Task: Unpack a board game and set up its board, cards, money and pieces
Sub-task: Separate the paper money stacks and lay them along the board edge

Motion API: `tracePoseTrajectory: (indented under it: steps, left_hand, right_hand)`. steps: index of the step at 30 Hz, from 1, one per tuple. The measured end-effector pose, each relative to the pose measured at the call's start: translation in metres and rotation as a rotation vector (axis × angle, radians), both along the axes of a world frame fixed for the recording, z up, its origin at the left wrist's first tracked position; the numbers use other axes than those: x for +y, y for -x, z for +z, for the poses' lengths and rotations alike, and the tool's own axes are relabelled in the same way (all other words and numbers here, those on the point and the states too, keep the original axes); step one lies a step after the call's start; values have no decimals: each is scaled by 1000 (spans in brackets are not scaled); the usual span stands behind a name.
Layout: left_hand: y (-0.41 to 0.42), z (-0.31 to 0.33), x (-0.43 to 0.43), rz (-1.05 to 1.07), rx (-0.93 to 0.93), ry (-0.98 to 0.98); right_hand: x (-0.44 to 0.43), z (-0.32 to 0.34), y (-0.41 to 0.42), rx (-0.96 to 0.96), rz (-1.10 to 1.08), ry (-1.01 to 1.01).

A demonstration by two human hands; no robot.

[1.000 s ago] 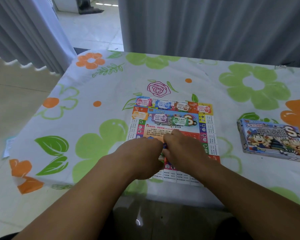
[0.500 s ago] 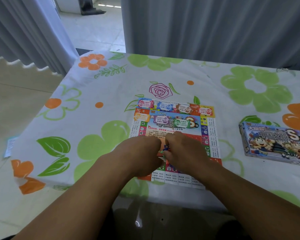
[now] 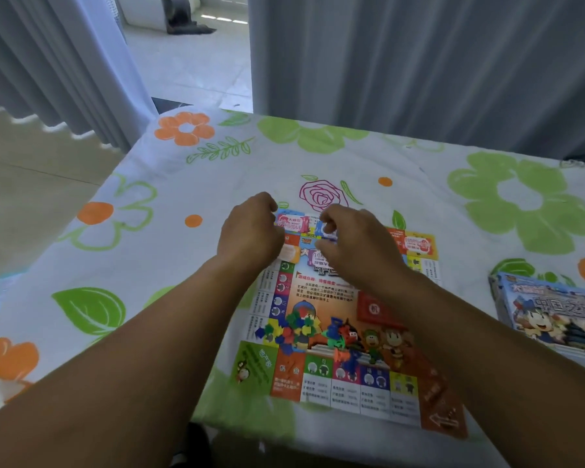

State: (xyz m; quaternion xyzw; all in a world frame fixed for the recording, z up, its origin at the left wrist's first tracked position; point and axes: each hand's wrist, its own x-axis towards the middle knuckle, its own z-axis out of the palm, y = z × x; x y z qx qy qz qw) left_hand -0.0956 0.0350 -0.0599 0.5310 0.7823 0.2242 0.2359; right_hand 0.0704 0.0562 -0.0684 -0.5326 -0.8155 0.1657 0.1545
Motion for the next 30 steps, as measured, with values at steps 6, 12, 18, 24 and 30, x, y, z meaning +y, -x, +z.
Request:
tracePoseTrajectory:
  steps: [6, 12, 18, 24, 30]
  left_hand:
    - [3, -18, 24, 1, 5, -28]
    - [4, -29, 31, 0, -20, 12]
    - [1, -32, 34, 7, -28, 24]
    - [1, -35, 35, 17, -21, 11]
    - [-1, -37, 36, 27, -9, -6]
  right_hand:
    - [39, -16, 26, -84, 31, -78]
    - [50, -29, 28, -176, 60, -63]
    - [51, -31, 27, -137, 64, -51]
    - [50, -34, 28, -137, 62, -56]
    - [49, -35, 28, -129, 61, -70]
